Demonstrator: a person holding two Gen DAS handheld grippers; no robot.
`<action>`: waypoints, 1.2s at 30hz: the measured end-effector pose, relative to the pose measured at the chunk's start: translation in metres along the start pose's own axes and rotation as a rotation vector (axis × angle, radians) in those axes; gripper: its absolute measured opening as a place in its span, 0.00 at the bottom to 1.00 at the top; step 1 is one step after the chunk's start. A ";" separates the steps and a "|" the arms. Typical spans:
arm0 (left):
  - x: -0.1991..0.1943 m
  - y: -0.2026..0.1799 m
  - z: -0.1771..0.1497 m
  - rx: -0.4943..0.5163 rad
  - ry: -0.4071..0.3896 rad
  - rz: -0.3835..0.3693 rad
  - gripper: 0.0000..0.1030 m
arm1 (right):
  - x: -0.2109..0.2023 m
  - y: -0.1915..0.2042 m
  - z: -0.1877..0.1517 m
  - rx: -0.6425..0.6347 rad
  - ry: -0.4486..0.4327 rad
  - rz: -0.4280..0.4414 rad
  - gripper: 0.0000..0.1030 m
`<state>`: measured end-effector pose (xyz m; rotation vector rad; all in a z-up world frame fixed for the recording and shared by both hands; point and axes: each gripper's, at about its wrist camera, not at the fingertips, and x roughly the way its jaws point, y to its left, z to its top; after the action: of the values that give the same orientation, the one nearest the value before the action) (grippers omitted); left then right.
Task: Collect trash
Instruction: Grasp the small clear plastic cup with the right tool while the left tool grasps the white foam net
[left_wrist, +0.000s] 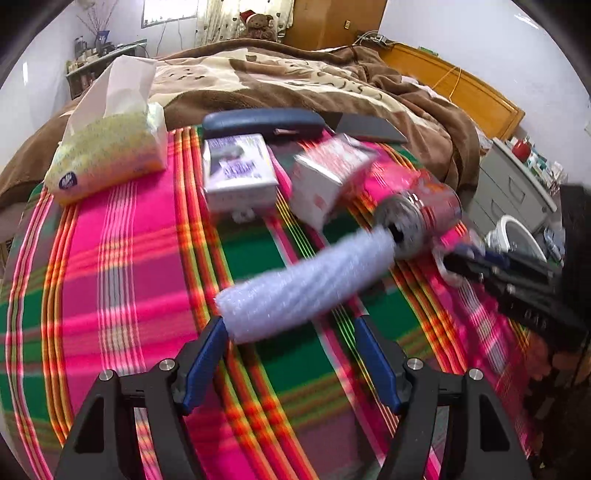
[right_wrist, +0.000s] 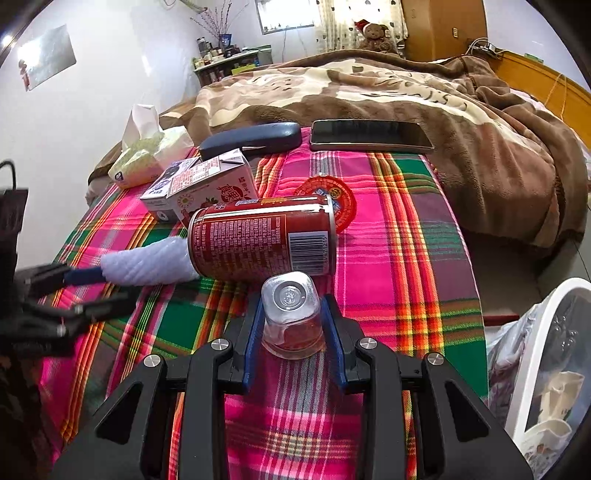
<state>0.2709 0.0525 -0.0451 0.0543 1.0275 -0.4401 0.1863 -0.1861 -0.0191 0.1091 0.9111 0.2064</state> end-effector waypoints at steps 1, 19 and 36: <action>0.000 -0.004 -0.004 0.002 0.003 -0.020 0.69 | -0.001 -0.001 0.000 0.002 0.000 0.000 0.31; -0.020 -0.017 0.012 0.002 -0.081 -0.001 0.69 | -0.002 -0.003 -0.005 0.031 -0.005 0.016 0.31; 0.027 -0.024 0.030 0.022 -0.020 0.034 0.55 | 0.002 -0.006 -0.004 0.021 -0.009 0.000 0.31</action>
<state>0.2985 0.0145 -0.0479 0.0867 1.0008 -0.4206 0.1851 -0.1913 -0.0239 0.1292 0.9040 0.1968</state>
